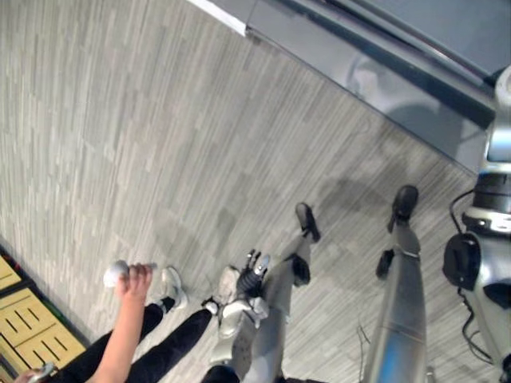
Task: Put the gum and the chips on the shelf.
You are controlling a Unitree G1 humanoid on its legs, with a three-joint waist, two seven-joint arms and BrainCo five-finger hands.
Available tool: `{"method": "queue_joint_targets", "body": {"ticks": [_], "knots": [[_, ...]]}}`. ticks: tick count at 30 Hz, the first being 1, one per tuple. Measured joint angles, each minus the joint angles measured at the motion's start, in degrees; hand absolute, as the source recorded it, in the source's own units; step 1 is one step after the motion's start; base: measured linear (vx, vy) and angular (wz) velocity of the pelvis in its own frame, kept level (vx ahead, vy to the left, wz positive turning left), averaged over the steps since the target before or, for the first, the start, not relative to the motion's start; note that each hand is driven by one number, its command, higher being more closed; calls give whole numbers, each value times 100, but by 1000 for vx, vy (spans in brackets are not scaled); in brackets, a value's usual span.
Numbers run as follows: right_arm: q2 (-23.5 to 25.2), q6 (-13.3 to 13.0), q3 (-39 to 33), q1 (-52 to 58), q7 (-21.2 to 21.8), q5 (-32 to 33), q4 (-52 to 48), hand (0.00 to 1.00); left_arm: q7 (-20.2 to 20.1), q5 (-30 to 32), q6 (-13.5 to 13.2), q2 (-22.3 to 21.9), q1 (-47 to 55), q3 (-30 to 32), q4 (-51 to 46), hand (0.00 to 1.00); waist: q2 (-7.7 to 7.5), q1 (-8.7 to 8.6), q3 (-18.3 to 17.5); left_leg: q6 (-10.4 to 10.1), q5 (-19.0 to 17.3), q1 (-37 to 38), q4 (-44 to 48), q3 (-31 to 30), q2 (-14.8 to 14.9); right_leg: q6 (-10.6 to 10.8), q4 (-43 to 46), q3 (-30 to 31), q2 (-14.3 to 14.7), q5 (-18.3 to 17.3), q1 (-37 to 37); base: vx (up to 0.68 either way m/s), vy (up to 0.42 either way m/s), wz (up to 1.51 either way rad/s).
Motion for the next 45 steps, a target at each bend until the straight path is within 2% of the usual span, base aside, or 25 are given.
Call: {"method": "queue_joint_targets", "body": {"ticks": [4,12,14,17,22,26,31,32,38,41,44,45], "knots": [[136,-30,4,-15,-48,-18,-145,100,-16,-209,-54,0,21,10,-129,0,49,-4,27,61,-183,-207,409,37,148,3,95,38,67,-1,-104,-11,-15,-11],[259,-123,114,-7,-115,-165,-209,100,-125,-227,-147,0,10,30,-340,0,70,-16,98,13,-554,-529,1127,35,413,15,297,86,184,-71,-284,-30,-18,-9],[427,-154,117,26,-119,-171,-222,100,-162,-228,-153,9,9,65,-353,0,59,-66,105,11,-627,-571,1244,53,487,-3,274,36,195,-82,-284,-47,-7,-14],[627,-227,187,155,-124,-209,-332,100,-216,-229,-147,54,10,69,-348,0,56,-140,107,-4,-647,-572,1270,78,549,20,204,-56,196,-65,-274,-36,-12,-14],[734,-385,325,398,-131,-233,-458,100,-230,-228,-160,58,1,78,-351,0,56,-154,107,-29,-711,-573,1431,86,702,35,234,-108,293,-53,-262,-17,-37,-14],[886,-398,317,476,-133,-233,-443,100,-251,-226,-190,62,-12,105,-350,0,55,-176,108,-91,-876,-593,1641,87,826,-11,305,-93,384,-86,-261,-34,-85,-14],[878,-417,313,444,-136,-232,-446,100,-267,-226,-205,65,-12,147,-350,0,51,-176,110,-90,-880,-628,1643,82,867,-15,300,-127,408,-88,-279,-17,-34,-1],[875,-463,298,393,-141,-231,-444,0,-283,-227,-216,67,-12,157,-350,0,51,-180,110,-92,-875,-656,1638,69,878,-21,300,-150,411,-92,-299,-13,-39,2],[924,-499,348,449,-157,-219,-276,0,-337,-228,-270,113,-15,150,-366,0,48,-197,113,-51,-828,-757,1650,62,893,-29,337,-172,420,-95,-405,-3,-33,1],[1265,-485,434,550,-78,-218,-261,0,-338,-231,-270,184,-15,144,-366,0,22,-274,130,-49,-867,-757,1754,62,930,-35,361,-163,436,-100,-390,5,-28,-6],[1474,-453,610,807,33,-232,-208,0,-347,-370,-272,264,-38,139,-367,0,-18,-281,157,-59,-963,-758,1850,69,983,-42,365,-139,472,-108,-382,-8,-23,-10],[1502,-491,675,1002,16,-438,-225,0,-348,-399,-278,268,-52,145,-368,0,-39,-279,173,-94,-997,-758,1857,72,986,-42,357,-130,479,-108,-382,-14,-28,-5]]}}
